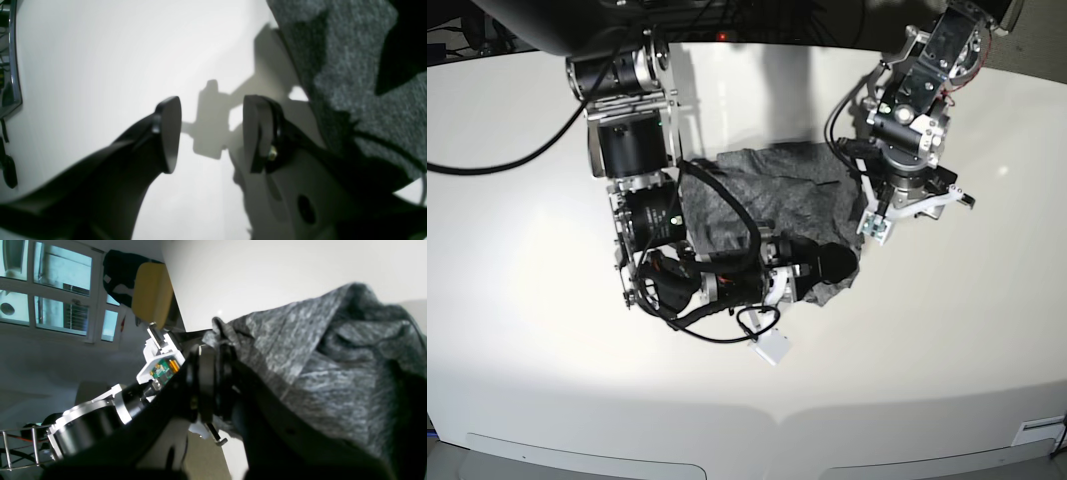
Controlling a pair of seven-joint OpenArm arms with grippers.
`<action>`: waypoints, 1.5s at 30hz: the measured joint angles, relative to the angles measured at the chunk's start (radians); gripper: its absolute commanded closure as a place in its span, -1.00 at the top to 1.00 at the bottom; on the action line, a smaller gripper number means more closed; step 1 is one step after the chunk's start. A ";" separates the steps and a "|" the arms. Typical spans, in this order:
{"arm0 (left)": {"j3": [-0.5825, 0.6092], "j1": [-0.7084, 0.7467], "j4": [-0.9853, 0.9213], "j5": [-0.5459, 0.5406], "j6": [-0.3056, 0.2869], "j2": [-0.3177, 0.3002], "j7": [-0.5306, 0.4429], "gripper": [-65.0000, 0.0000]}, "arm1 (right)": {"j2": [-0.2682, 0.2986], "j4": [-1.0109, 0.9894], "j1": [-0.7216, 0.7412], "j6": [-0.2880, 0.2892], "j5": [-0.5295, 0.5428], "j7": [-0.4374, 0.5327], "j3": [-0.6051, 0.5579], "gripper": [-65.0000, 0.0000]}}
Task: Fold the T-shirt properly
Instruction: 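Fold the held end with the right gripper over onto the left gripper's fold, then release the right gripper and press the bundle with the left gripper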
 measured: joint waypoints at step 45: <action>0.000 -0.051 -0.050 -0.131 -0.005 0.174 -0.157 -0.11 | 0.253 0.066 0.006 0.000 -0.417 0.335 0.156 -0.27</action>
